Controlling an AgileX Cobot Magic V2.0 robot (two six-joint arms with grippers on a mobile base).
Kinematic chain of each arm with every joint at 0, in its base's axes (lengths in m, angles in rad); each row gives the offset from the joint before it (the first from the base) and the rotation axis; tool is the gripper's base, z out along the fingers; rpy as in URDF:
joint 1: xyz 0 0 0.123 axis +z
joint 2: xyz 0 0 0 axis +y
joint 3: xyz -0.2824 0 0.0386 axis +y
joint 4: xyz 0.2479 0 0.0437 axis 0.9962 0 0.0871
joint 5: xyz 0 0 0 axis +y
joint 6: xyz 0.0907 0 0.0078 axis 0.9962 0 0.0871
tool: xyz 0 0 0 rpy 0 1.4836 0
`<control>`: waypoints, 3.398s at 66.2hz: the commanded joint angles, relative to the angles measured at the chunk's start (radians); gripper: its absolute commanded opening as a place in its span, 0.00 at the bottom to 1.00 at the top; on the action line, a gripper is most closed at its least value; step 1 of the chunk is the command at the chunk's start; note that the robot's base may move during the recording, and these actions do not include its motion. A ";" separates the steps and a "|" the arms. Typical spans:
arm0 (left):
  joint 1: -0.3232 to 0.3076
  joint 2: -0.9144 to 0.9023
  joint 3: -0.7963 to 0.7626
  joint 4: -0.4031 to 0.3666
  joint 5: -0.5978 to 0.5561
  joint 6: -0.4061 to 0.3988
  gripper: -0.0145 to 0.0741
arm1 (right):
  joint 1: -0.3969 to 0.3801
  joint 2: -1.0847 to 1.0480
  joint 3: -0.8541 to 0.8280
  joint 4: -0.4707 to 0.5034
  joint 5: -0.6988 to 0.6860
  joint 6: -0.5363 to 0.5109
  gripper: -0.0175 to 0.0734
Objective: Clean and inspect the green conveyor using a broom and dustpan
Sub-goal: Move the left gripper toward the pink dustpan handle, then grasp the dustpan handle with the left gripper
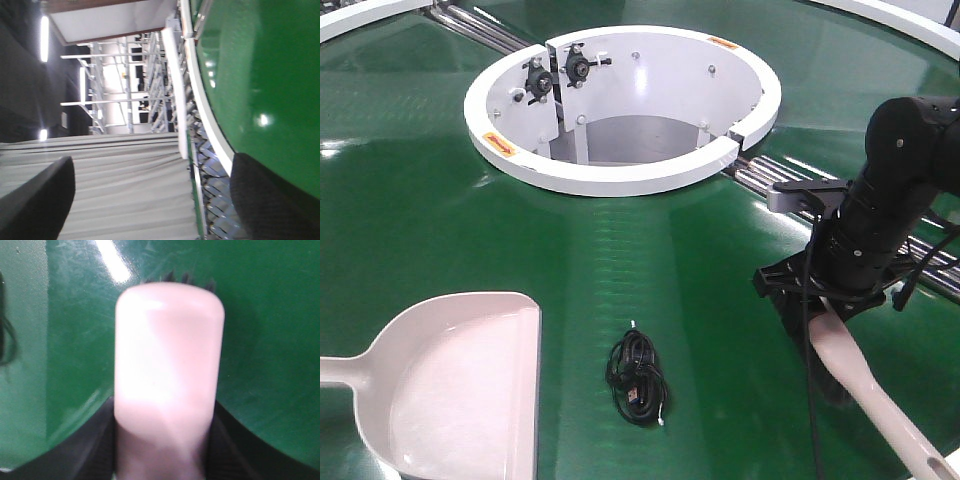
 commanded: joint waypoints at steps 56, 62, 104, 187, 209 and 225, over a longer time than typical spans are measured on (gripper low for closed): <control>-0.006 0.103 -0.068 -0.046 0.386 0.000 0.82 | -0.001 -0.050 -0.026 0.000 0.048 0.001 0.18; -0.006 0.186 -0.114 -0.124 0.532 0.000 0.82 | -0.001 -0.050 -0.026 0.000 0.048 0.001 0.18; -0.006 0.765 -0.419 -0.161 0.882 0.000 0.82 | -0.001 -0.050 -0.026 0.000 0.048 0.001 0.18; 0.052 1.011 -0.431 -0.098 0.810 0.076 0.82 | -0.001 -0.050 -0.026 0.000 0.048 0.001 0.18; 0.054 1.074 -0.431 -0.125 0.790 0.076 0.82 | -0.001 -0.050 -0.026 0.000 0.048 0.001 0.18; 0.054 1.100 -0.431 -0.142 0.792 0.076 0.80 | -0.001 -0.050 -0.026 0.000 0.048 0.001 0.18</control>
